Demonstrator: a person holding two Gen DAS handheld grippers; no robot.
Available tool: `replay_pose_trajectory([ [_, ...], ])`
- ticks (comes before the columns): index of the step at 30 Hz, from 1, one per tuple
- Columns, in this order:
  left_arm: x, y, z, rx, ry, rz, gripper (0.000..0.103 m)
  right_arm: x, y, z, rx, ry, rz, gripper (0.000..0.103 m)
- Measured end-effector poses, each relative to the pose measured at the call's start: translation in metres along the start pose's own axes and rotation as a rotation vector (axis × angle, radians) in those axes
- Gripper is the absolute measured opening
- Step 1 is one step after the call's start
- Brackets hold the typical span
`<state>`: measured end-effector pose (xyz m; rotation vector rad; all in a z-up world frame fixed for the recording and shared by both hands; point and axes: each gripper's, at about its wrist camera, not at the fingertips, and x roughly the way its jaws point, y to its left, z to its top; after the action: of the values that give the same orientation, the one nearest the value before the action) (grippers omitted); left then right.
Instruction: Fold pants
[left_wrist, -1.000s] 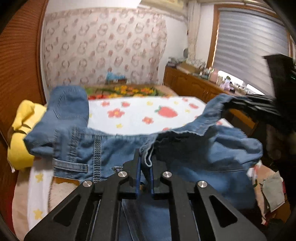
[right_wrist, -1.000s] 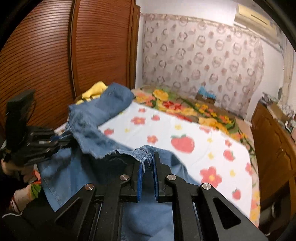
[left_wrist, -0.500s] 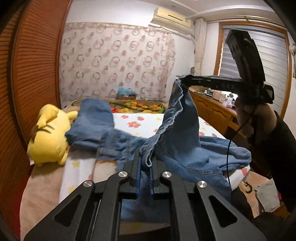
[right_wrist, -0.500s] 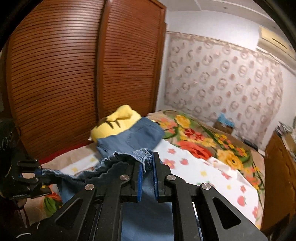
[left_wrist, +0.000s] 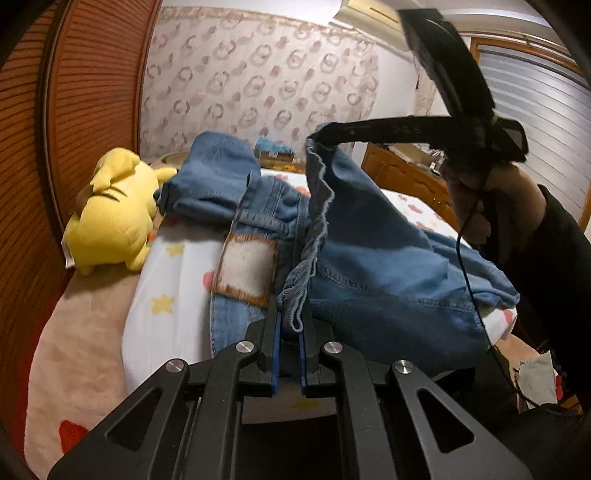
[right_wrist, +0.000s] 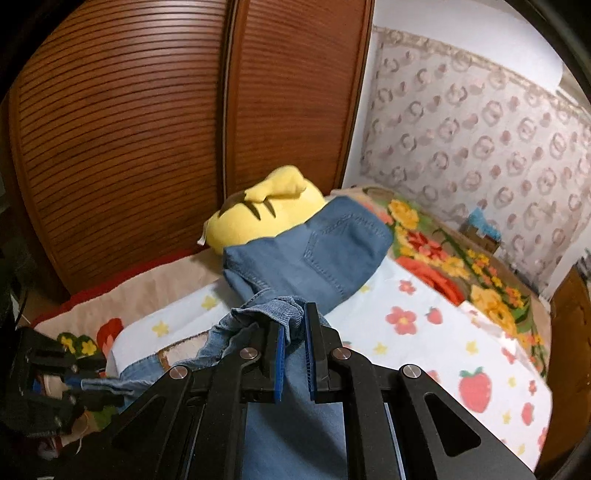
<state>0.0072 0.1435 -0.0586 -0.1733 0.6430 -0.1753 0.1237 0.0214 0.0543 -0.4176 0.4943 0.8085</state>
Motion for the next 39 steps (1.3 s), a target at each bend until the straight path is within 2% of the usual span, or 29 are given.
replay_pose_trajectory([
  [3, 0.004, 0.004, -0.002, -0.022, 0.022, -0.001, 0.010, 0.016, -0.002, 0.004, 0.037, 0.066, 0.037, 0.010],
  [4, 0.003, 0.005, -0.001, -0.027, 0.025, 0.000, 0.016, 0.021, -0.003, 0.007, 0.052, 0.093, 0.047, 0.012],
  [5, 0.002, 0.004, -0.001, -0.024, 0.020, 0.009, 0.022, 0.025, -0.007, 0.005, 0.068, 0.109, 0.043, 0.016],
  [7, -0.002, 0.004, 0.001, -0.017, 0.005, 0.021, 0.032, 0.025, -0.014, 0.006, 0.082, 0.111, 0.034, 0.037],
  [8, -0.004, 0.004, 0.003, -0.019, -0.003, 0.020, 0.042, 0.022, -0.020, 0.006, 0.093, 0.106, 0.038, 0.040],
  [10, -0.007, 0.004, 0.006, -0.021, -0.023, 0.027, 0.048, 0.013, -0.028, 0.006, 0.119, 0.088, 0.039, 0.042],
  [14, -0.009, 0.001, 0.012, -0.007, -0.048, 0.033, 0.048, -0.019, -0.038, 0.000, 0.128, 0.048, 0.000, 0.042],
  [19, 0.001, -0.011, 0.021, 0.052, -0.057, 0.005, 0.045, -0.061, -0.051, -0.026, 0.142, 0.013, -0.056, 0.042],
  [22, 0.019, -0.013, 0.023, 0.064, -0.013, 0.012, 0.039, -0.089, -0.061, -0.050, 0.157, 0.004, -0.090, 0.042],
  [30, 0.061, 0.001, 0.017, 0.043, 0.116, 0.082, 0.039, -0.176, -0.081, -0.121, 0.210, 0.000, -0.230, 0.042],
  [35, 0.069, -0.005, 0.010, 0.051, 0.127, 0.058, 0.039, -0.210, -0.075, -0.158, 0.264, 0.024, -0.277, 0.042],
  [39, 0.070, -0.005, 0.011, 0.058, 0.130, 0.054, 0.028, -0.223, -0.079, -0.184, 0.328, 0.043, -0.293, 0.042],
])
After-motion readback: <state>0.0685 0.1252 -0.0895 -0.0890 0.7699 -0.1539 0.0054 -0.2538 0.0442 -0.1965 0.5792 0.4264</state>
